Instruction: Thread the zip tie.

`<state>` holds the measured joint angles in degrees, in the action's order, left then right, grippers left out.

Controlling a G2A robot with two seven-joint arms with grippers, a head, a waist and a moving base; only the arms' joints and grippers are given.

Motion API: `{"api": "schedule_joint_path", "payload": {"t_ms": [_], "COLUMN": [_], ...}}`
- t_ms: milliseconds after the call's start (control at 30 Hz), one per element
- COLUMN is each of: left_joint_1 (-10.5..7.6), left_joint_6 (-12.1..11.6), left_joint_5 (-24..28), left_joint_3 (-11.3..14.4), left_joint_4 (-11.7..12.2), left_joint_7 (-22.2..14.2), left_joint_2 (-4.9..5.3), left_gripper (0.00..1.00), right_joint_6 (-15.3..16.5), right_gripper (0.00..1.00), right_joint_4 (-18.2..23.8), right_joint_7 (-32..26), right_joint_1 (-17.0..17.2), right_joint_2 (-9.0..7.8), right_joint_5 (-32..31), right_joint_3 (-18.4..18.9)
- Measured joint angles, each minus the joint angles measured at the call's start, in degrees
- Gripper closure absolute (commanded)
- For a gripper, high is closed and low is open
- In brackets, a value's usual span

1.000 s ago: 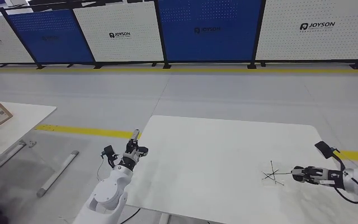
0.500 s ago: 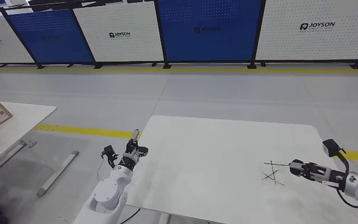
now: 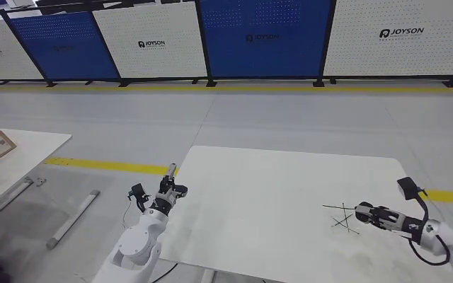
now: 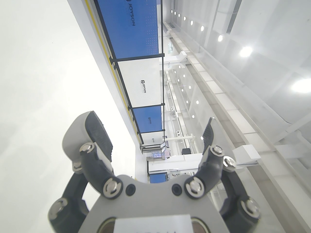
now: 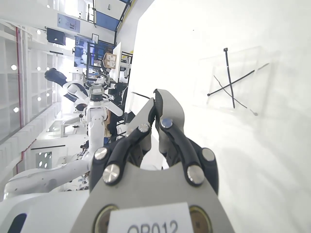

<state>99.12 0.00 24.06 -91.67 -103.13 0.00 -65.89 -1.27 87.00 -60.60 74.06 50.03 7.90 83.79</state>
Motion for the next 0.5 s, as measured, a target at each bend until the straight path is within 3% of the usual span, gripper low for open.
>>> {"api": "schedule_joint_path", "payload": {"t_ms": [167,267,400,500], "left_joint_1": [0.00,0.00,0.00,0.00], "left_joint_6": [0.00,0.00,0.00,0.00], "left_joint_5": [0.00,0.00,0.00,0.00], "left_joint_3": [0.00,0.00,0.00,0.00], "left_joint_4": [0.00,0.00,0.00,0.00], "left_joint_7": [0.00,0.00,0.00,0.00], "left_joint_2": [0.00,0.00,0.00,0.00], "left_gripper": [0.00,0.00,0.00,0.00], "right_joint_6": [3.08,3.16,3.16,5.20], "right_gripper": [1.00,1.00,1.00,1.00], "right_joint_4": [3.87,5.84,9.57,11.45], "right_joint_7": [2.53,3.35,6.34,10.25], "right_joint_1": [0.91,0.38,-0.85,-2.30], "right_joint_2": [0.13,0.14,0.45,0.86], "right_joint_5": [-1.61,-3.26,-8.25,-14.65], "right_joint_3": [-0.78,-1.30,-4.04,-7.39]}}
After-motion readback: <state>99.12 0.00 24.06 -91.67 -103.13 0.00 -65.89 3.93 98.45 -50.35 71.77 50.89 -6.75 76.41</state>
